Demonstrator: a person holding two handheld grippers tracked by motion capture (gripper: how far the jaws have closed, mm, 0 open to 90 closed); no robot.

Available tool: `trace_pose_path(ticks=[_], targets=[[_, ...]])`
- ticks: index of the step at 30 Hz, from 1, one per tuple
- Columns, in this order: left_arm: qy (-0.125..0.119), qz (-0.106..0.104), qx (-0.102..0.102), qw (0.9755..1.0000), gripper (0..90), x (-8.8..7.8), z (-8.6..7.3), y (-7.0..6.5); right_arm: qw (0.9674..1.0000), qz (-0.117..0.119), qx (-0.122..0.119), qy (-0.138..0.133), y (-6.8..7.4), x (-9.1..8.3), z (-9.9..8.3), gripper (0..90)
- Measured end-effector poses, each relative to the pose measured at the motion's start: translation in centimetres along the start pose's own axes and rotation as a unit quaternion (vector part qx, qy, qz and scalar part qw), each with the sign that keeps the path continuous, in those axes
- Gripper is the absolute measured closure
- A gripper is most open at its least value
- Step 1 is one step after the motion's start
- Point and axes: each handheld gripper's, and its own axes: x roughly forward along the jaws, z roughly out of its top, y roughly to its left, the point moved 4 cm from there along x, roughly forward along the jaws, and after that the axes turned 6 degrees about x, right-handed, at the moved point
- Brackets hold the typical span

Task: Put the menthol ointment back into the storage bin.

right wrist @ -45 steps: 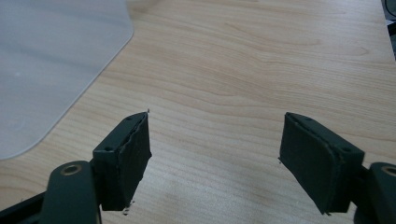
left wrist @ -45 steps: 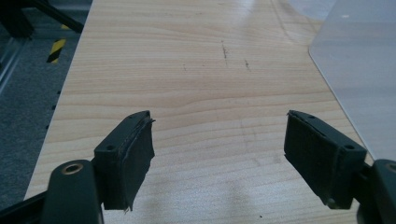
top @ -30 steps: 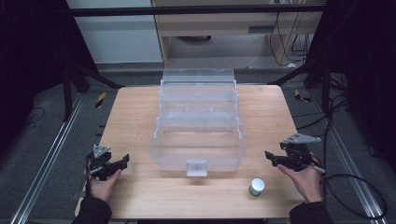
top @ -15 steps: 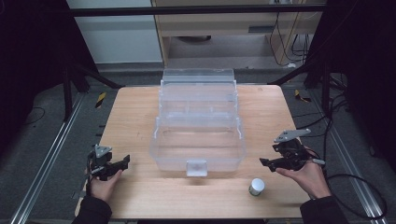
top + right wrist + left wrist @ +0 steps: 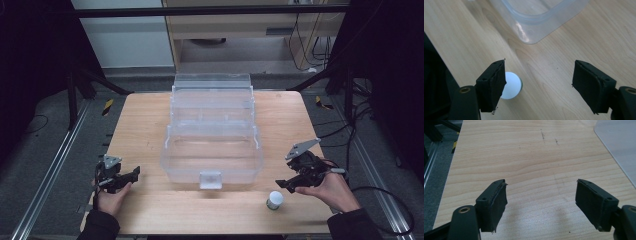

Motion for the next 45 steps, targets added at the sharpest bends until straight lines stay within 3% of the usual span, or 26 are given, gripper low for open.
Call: trace_pose_path(ticks=[8, 22, 29, 42, 45], targets=[[0.0, 0.0, 0.002, 1.0, 24.6, 0.0, 0.0, 0.0, 0.9984, 0.011, -0.04, 0.038, 0.9, 0.4, 0.1, 27.0], [0.004, -0.001, 0.004, 1.0, 24.6, 0.1, 0.0, 0.0, 0.991, 0.035, -0.086, 0.096, 2.2, 1.5, -0.3, 27.5], [0.005, 0.0, 0.004, 1.0, 24.6, 0.1, 0.0, 0.0, 0.9869, 0.042, -0.09, 0.127, 2.5, 2.7, -1.1, 27.8], [0.006, 0.0, 0.005, 1.0, 24.7, 0.1, 0.0, 0.0, 0.9796, 0.036, -0.124, 0.154, 3.2, 4.5, -1.5, 33.1], [0.006, 0.0, 0.005, 1.0, 24.8, 0.1, 0.0, 0.0, 0.9785, 0.042, -0.122, 0.161, 3.1, 5.0, -1.8, 35.7]])
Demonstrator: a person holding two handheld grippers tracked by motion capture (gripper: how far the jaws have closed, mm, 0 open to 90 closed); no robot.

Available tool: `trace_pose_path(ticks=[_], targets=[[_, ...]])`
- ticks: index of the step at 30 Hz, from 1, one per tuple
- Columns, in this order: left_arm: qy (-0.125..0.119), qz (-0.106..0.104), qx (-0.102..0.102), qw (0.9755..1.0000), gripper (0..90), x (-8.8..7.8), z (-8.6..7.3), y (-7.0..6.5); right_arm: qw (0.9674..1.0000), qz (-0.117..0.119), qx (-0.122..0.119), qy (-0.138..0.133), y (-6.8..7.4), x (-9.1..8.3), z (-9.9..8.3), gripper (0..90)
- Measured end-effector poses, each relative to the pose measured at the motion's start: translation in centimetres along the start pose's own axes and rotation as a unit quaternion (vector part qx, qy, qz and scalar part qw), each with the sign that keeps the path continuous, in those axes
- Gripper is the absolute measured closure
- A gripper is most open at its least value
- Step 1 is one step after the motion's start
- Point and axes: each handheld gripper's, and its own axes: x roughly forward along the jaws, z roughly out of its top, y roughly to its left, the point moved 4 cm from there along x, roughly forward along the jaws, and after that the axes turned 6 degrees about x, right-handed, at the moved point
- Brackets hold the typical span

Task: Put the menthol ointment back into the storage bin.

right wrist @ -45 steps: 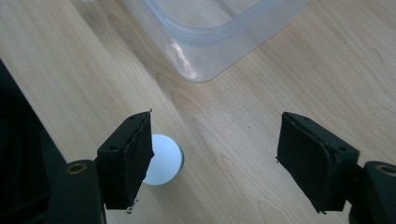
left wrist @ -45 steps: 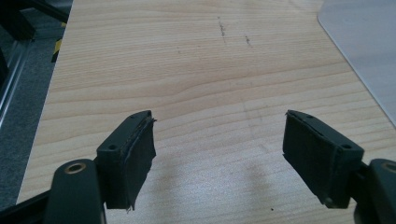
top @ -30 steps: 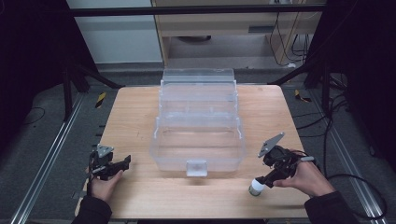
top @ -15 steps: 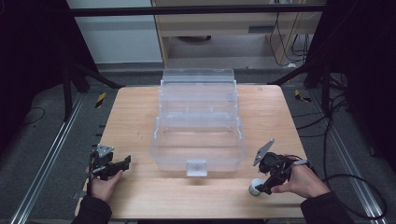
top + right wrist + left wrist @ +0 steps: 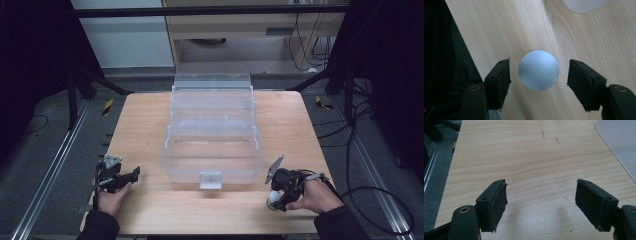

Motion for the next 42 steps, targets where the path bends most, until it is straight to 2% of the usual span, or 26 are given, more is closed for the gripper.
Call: trace_pose_path(ticks=[15, 28, 34, 42], targets=[[0.002, 0.0, 0.001, 1.0, 25.2, 0.0, 0.0, 0.0, 0.9998, 0.005, -0.008, 0.015, 0.0, 1.1, 0.0, 46.9], [0.002, 0.001, 0.001, 1.0, 25.5, 0.0, 0.0, 0.0, 0.9996, 0.006, -0.002, 0.026, 0.0, 1.3, 0.1, 50.1], [0.003, 0.0, 0.001, 1.0, 25.5, 0.1, 0.0, 0.0, 0.9997, 0.006, 0.012, 0.019, -0.2, 0.7, 0.1, 50.2], [0.005, 0.001, 0.001, 1.0, 25.7, 0.1, 0.0, 0.0, 0.9997, 0.002, 0.024, -0.003, -0.5, -1.2, 0.9, 50.2]])
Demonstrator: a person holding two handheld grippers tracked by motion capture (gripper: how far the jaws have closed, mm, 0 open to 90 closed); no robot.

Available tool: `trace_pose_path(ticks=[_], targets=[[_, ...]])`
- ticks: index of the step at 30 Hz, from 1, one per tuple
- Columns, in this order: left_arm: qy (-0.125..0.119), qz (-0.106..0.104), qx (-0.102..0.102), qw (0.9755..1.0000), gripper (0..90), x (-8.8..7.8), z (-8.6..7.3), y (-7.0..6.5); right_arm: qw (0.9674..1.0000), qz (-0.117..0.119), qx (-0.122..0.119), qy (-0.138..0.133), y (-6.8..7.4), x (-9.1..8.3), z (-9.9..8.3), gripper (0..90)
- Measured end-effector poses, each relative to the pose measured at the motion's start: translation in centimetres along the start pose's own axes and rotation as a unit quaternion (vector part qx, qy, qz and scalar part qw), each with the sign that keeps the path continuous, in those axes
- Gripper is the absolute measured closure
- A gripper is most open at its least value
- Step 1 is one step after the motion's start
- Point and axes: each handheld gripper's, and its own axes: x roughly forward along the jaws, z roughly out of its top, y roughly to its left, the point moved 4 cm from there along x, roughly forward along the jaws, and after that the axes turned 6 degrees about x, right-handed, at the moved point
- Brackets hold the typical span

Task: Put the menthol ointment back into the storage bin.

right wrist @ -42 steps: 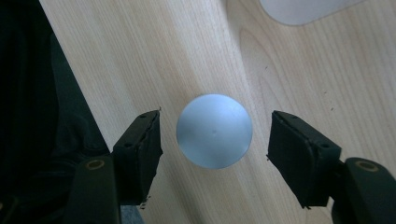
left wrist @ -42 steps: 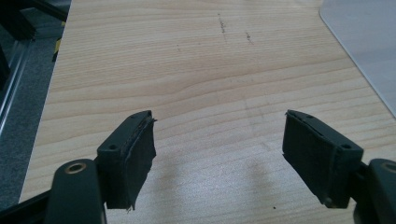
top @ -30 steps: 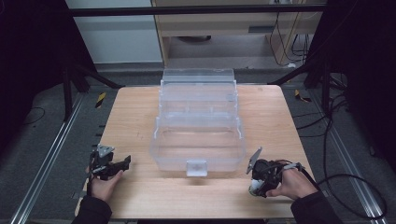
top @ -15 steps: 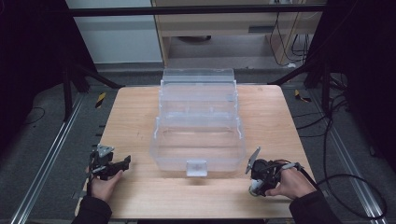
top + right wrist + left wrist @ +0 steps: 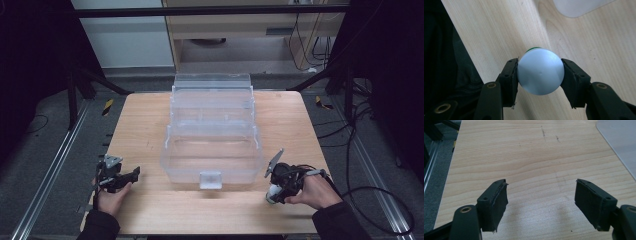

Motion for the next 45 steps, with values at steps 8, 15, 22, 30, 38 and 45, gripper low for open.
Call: trace_pose_path(ticks=[8, 15, 22, 30, 38, 45], targets=[[0.001, 0.001, -0.001, 1.0, 25.7, 0.0, 0.0, 0.1, 1.0, -0.002, 0.004, -0.009, -0.2, -2.1, 0.9, 50.2], [0.001, 0.0, 0.001, 1.0, 25.8, 0.0, 0.0, 0.0, 0.9999, -0.007, 0.008, -0.012, -0.1, -3.8, 1.8, 50.2], [0.002, 0.0, 0.003, 1.0, 25.8, 0.0, 0.0, 0.0, 0.9994, -0.012, 0.011, -0.032, -0.1, -5.5, 2.4, 50.2], [0.004, -0.001, 0.004, 1.0, 25.8, 0.1, -0.1, 0.0, 0.9979, -0.016, 0.015, -0.061, -0.4, -7.2, 3.2, 50.2], [0.006, -0.001, 0.006, 1.0, 25.8, 0.2, -0.1, -0.1, 0.9969, -0.019, 0.014, -0.075, -0.9, -8.7, 4.8, 50.2], [0.005, 0.0, 0.006, 1.0, 25.9, 0.2, 0.0, -0.1, 0.9958, -0.022, 0.014, -0.088, -1.5, -9.0, 6.2, 50.2]])
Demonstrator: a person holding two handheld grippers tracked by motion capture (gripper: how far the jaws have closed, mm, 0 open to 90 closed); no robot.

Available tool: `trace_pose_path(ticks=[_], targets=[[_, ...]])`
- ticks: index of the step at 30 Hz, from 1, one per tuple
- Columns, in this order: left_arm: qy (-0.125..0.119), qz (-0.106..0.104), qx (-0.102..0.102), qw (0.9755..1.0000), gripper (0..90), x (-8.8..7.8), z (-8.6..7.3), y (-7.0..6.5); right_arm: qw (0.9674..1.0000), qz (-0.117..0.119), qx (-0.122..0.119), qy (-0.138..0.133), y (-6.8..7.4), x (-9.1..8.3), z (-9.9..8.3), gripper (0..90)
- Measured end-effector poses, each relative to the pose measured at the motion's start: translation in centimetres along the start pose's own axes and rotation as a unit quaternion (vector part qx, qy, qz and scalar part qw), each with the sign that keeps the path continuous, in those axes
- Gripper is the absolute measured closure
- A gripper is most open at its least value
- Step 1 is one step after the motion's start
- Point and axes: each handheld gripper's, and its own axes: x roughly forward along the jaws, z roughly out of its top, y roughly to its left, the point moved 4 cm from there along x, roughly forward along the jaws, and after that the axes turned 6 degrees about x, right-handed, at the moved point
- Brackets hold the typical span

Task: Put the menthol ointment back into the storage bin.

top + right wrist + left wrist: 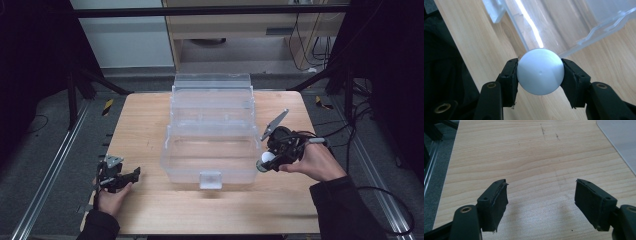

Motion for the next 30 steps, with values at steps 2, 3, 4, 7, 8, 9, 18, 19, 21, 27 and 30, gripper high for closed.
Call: trace_pose_path(ticks=[2, 3, 4, 7, 8, 9, 18, 19, 21, 27, 30], targets=[[0.0, 0.0, 0.0, 1.0, 25.9, 0.0, 0.0, 0.0, 1.0, -0.003, 0.004, -0.006, -0.4, 0.3, 0.7, 50.2], [0.0, 0.0, 0.0, 1.0, 25.9, 0.0, 0.0, 0.0, 0.9999, -0.004, 0.006, -0.007, -0.6, 0.5, 0.9, 50.3], [-0.001, 0.001, 0.0, 1.0, 25.9, 0.0, 0.0, 0.0, 0.9999, -0.005, 0.01, -0.007, -0.8, 0.7, 1.1, 50.3], [-0.001, 0.001, 0.0, 1.0, 25.9, 0.0, 0.0, 0.1, 0.9998, -0.007, 0.016, -0.012, -1.3, 1.2, 1.6, 50.3], [-0.001, 0.001, 0.0, 1.0, 25.9, 0.0, 0.0, 0.1, 0.9997, -0.006, 0.018, -0.014, -1.4, 1.4, 1.8, 50.3], [-0.001, 0.001, -0.001, 1.0, 25.9, 0.0, 0.0, 0.1, 0.9996, -0.006, 0.021, -0.016, -1.5, 1.5, 2.0, 50.3], [-0.001, 0.001, 0.0, 1.0, 25.9, 0.0, 0.0, 0.1, 0.9996, -0.002, 0.021, -0.02, -1.9, 3.1, 2.9, 50.3], [-0.001, 0.001, 0.001, 1.0, 25.9, 0.0, 0.0, 0.1, 0.9997, -0.002, 0.017, -0.016, -1.9, 3.6, 3.1, 50.3], [-0.001, 0.001, 0.0, 1.0, 25.9, 0.0, 0.0, 0.1, 0.9998, -0.002, 0.015, -0.013, -1.9, 4.0, 3.2, 50.3], [-0.001, 0.001, 0.001, 1.0, 25.9, 0.0, 0.0, 0.1, 0.9999, 0.001, 0.016, -0.001, -2.1, 5.4, 3.0, 50.3], [-0.001, 0.001, 0.001, 1.0, 25.9, 0.0, 0.0, 0.1, 0.9999, 0.001, 0.013, 0.001, -2.2, 5.7, 2.9, 50.3]])
